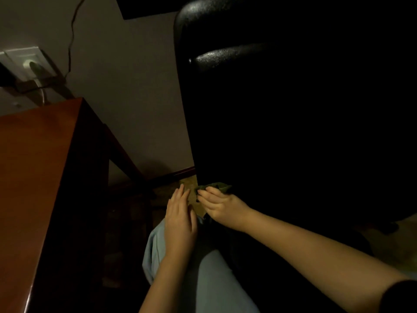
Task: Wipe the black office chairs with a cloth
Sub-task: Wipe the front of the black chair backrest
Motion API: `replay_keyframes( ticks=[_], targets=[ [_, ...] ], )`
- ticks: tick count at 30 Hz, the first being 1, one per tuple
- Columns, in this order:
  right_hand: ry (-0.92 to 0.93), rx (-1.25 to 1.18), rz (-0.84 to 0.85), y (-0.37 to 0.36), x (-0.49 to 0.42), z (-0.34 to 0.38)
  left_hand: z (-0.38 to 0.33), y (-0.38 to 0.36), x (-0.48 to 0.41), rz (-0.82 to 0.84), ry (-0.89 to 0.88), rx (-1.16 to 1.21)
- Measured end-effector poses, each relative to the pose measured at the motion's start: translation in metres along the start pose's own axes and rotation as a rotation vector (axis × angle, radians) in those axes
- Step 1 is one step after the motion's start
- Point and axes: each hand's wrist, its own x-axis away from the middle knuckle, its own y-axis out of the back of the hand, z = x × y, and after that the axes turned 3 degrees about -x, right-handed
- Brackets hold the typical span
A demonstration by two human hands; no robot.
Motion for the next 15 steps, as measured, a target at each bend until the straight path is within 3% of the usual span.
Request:
replay_keyframes(
  ticks=[2, 8, 15],
  targets=[
    [0.077, 0.014, 0.162, -0.01, 0.013, 0.001, -0.004, -0.005, 0.006, 0.02, -0.004, 0.017],
    [0.035, 0.019, 0.56, -0.019, 0.063, -0.014, -0.014, -0.011, 0.011, 0.046, -0.071, -0.014],
    [-0.044, 0.094, 0.672, 0.0, 0.14, -0.037, -0.043, -0.035, 0.018, -0.01, -0.082, 0.018]
  ],
)
